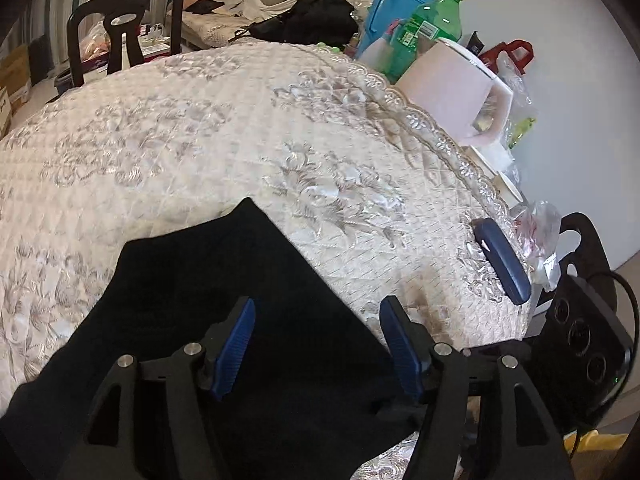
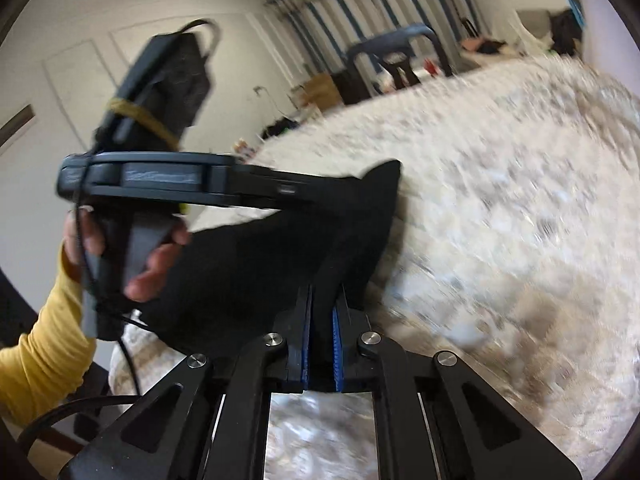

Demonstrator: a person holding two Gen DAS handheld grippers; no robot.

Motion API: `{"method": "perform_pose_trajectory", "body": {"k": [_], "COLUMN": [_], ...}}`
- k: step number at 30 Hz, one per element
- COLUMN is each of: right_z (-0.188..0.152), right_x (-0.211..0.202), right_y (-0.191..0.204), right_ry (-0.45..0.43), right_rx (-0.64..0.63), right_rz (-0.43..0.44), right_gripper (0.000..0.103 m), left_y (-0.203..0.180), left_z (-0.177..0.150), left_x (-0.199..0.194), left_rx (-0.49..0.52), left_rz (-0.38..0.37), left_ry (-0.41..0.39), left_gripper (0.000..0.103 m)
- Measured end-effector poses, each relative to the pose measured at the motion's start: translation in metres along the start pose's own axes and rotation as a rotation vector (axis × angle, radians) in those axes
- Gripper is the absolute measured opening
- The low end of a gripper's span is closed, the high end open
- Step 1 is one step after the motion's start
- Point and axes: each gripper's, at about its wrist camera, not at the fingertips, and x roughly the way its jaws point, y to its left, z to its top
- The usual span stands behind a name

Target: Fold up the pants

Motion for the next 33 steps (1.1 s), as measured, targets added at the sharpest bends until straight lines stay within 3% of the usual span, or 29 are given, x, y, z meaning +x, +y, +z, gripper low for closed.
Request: {"method": "perform_pose_trajectory", "body": {"k": [4, 7, 14, 16, 18, 21, 23, 28, 33], "right_z": [-0.002, -0.005, -0.010, -0.010, -0.011, -0.010, -0.008, -0.005, -0.007], "right_x": [0.005, 0.011, 0.023, 0.027, 0.030, 0.032, 0.033, 0.039, 0.053], "right_y": [0.030, 0.048, 0.086, 0.093, 0.100, 0.112, 0.121, 0.146, 0.175], "right_ry": [-0.009, -0.002, 0.008, 0.015, 0.024, 0.025, 0.025, 0.021, 0.044], "right_rx": [-0.116, -0.158, -0.256, -0.280, -0.300, -0.321, -0.337, -0.397, -0.453], "right_rz": [-0.019, 0.021, 0.072, 0.069, 0.076, 0.095, 0.107, 0.138, 0.191], "right_gripper": [0.008, 0.008, 0.008, 0.008, 0.008, 0.007, 0.007, 0.007, 0.006], "left_y": [0.005, 0.009, 0.036, 0.046, 0.055, 0.068, 0.075, 0.099, 0.128], "left_z": [0.002, -0.002, -0.023, -0.029, -0.034, -0.041, -0.047, -0.062, -0.089], "left_x": [-0.003, -0.007, -0.025, -0.033, -0.041, -0.052, -0.062, -0.090, -0.118], "left_rx": [-0.004, 0.013, -0.054, -0.082, -0.113, -0.142, -0.159, -0.227, -0.280], "left_rz": [0.025, 0.091, 0.160, 0.148, 0.146, 0.134, 0.119, 0.059, 0.059], "left_ry": [0.032, 0.042, 0.026, 0.002, -0.018, -0.052, -0.081, -0.163, -0.224], "left_gripper": [0.069, 0.070, 0.069, 0.061, 0.042, 0.022, 0.018, 0.017, 0.017]}}
